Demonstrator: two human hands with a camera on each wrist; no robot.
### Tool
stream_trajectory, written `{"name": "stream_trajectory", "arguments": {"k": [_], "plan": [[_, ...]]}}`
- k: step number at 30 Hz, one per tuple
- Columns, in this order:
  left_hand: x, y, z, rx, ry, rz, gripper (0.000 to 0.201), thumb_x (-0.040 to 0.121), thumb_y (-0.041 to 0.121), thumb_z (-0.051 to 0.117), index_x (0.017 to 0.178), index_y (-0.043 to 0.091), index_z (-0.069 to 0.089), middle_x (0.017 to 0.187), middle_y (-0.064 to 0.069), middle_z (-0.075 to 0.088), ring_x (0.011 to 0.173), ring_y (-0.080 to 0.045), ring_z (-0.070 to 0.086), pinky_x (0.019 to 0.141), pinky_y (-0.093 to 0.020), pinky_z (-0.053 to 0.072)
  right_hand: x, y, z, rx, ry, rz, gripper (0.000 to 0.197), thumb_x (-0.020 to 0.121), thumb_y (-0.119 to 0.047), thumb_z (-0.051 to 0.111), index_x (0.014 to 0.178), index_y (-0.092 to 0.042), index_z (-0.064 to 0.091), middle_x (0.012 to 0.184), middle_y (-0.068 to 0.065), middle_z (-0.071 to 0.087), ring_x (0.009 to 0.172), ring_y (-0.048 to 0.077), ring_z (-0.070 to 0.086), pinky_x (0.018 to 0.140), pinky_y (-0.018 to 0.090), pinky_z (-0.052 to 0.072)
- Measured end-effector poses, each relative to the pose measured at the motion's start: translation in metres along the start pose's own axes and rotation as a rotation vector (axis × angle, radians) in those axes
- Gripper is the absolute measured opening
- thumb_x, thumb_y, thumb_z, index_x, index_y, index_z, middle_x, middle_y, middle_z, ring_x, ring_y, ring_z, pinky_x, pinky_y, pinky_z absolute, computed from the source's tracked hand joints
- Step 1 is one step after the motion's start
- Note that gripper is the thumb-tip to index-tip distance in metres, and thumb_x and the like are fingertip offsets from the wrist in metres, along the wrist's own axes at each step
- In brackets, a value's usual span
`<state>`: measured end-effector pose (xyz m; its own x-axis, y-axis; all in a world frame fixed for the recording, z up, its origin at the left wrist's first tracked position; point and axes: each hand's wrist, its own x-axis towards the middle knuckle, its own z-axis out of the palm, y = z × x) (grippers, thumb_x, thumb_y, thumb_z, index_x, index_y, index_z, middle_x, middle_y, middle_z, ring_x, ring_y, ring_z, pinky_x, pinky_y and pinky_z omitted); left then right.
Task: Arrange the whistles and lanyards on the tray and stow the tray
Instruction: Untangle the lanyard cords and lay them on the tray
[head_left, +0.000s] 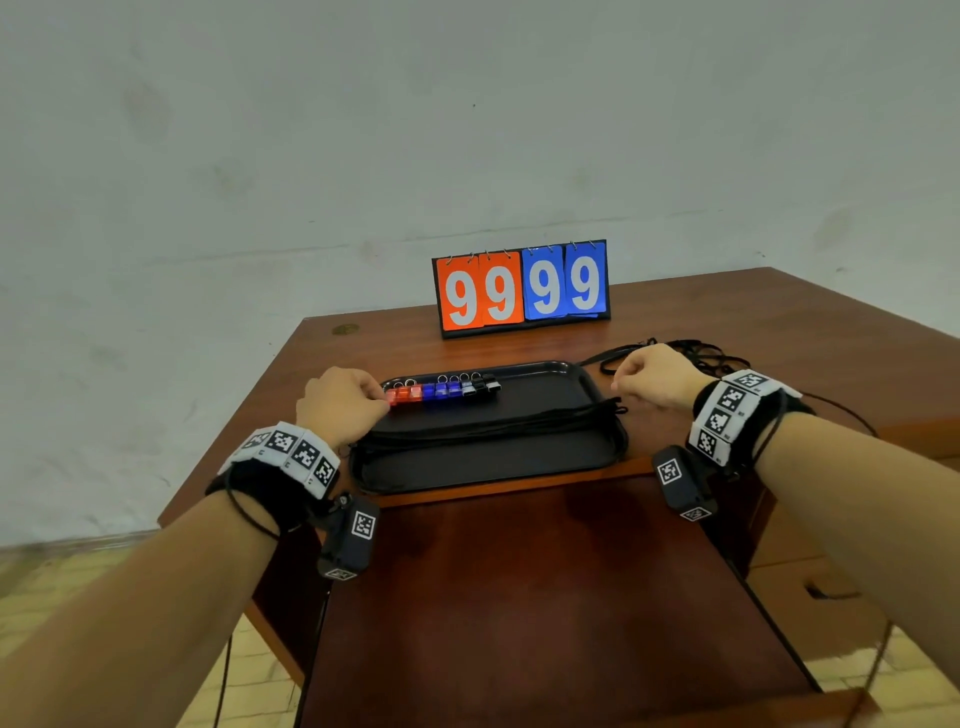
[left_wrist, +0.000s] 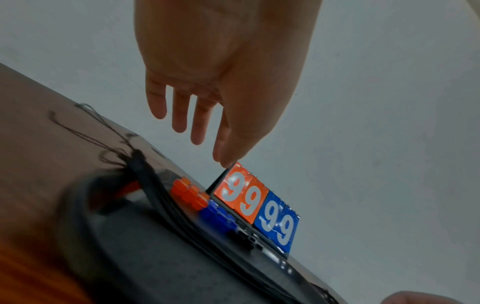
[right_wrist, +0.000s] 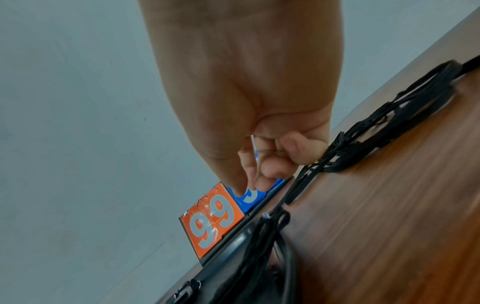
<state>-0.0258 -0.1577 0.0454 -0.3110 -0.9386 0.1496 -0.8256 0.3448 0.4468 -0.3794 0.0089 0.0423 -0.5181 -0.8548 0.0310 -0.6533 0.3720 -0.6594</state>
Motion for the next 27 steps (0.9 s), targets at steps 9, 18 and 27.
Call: {"name": "stream_trajectory", "arguments": {"k": [9,18,27], "plan": [[0.0,0.095,0.03,-0.13,-0.083,0.212,0.007,0.084,0.029,0.064,0.08,0.034,0.067,0.101,0.009,0.07,0.098,-0.018,0.064,0.093,-0.043,0.054,-0.017,0.029,-0.046,0.176,0.082,0.07,0.008,0.093,-0.015,0.061,0.099,-0.013,0.066,0.081,0.01,0.07,0.06,0.018,0.061,0.043,0.022,0.043],[0.001,0.206,0.092,-0.238,-0.155,0.371,0.009,0.088,0.023,0.065,0.093,0.022,0.072,0.097,0.006,0.069,0.094,-0.014,0.063,0.084,-0.031,0.049,-0.018,0.1,-0.092,0.196,0.172,0.118,0.011,0.092,-0.014,0.062,0.102,-0.016,0.065,0.091,0.008,0.069,0.071,0.017,0.066,0.051,0.026,0.052],[0.006,0.282,0.147,-0.216,-0.267,0.442,0.008,0.089,0.025,0.062,0.091,0.025,0.07,0.095,0.007,0.068,0.089,-0.015,0.064,0.08,-0.03,0.05,0.01,0.144,-0.102,0.032,0.107,0.142,0.031,0.087,-0.011,0.064,0.118,-0.016,0.066,0.103,0.002,0.068,0.071,0.014,0.063,0.066,0.029,0.053]]}}
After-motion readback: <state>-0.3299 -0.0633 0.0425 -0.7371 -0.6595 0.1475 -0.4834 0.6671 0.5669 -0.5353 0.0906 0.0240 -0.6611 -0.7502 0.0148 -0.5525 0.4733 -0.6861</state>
